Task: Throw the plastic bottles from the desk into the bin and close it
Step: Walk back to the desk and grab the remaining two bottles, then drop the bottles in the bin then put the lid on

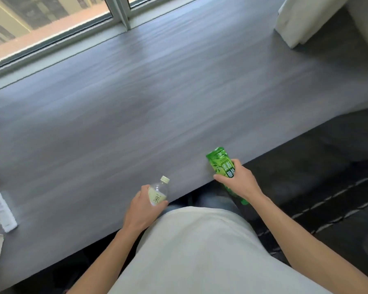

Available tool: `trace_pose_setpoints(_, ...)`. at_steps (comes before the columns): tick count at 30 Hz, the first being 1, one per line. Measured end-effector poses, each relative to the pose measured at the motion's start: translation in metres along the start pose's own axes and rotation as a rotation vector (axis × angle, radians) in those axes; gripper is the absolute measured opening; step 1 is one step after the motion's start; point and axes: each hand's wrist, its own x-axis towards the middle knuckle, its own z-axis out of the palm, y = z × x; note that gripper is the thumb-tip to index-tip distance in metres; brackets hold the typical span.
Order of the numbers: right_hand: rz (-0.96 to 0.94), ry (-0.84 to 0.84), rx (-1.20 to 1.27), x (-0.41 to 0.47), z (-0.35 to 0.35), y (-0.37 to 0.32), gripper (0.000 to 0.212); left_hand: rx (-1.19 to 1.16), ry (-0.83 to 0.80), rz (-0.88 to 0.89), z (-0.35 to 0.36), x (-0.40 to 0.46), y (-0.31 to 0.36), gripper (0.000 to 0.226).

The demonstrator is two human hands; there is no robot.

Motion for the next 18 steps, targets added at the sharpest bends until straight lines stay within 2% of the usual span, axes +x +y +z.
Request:
trace_pose_setpoints(7, 0.369, 0.129, 0.29, -0.082, 0.041, 0.106, 0.059, 0.271, -0.141, 0.291, 0.006, 0.02, 0.045, 0.058)
trace_pose_setpoints(11, 0.597, 0.172, 0.474, -0.132, 0.075, 0.165, 0.063, 0.464, -0.237, 0.449, 0.032, 0.024, 0.104, 0.061)
trace_pose_setpoints(18, 0.909, 0.248, 0.871, -0.205, 0.127, 0.242, 0.051, 0.617, -0.355, 0.678, 0.115, 0.004, 0.219, 0.069)
